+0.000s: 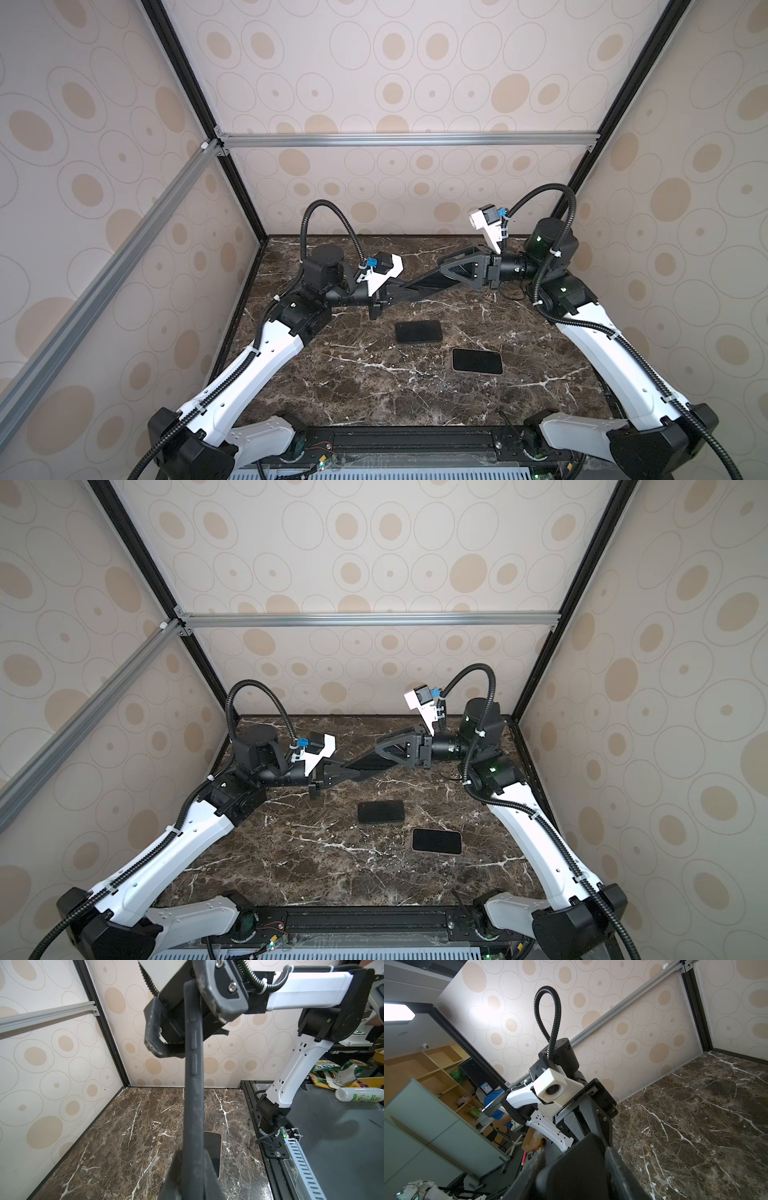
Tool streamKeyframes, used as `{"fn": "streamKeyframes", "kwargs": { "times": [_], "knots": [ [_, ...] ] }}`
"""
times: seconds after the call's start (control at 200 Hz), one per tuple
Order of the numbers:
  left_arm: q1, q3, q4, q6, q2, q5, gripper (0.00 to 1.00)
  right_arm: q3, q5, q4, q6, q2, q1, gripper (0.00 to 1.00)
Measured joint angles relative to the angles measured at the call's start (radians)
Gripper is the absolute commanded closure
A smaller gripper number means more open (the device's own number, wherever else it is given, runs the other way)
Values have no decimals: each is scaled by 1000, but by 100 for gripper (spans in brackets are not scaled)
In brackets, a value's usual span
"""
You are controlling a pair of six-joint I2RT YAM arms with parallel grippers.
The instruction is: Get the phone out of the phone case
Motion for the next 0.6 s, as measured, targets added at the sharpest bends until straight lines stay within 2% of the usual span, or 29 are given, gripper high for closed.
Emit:
{"fn": "streamKeyframes", "kwargs": {
  "times": [0.17, 0.215, 0.29, 0.385, 0.505, 0.595],
  "knots": [
    [0, 0, -10, 0, -2, -11, 100, 0, 19, -1, 22, 3, 2, 50],
    [0, 0, -14, 0, -2, -14, 100, 0, 22, -1, 29, 6, 2, 45],
    [0, 0, -19, 25, -2, -26, 100, 0, 56, -3, 74, 9, 2, 30],
    [-2, 0, -28, 45, -1, -50, 100, 2, 98, 8, 106, 12, 2, 26],
    [-1, -12, -19, 50, -3, -60, 100, 1, 180, 41, 109, -3, 2, 23],
    [-1, -47, 18, 31, -13, -58, 100, -18, 291, 40, 58, -55, 1, 23]
  ]
}}
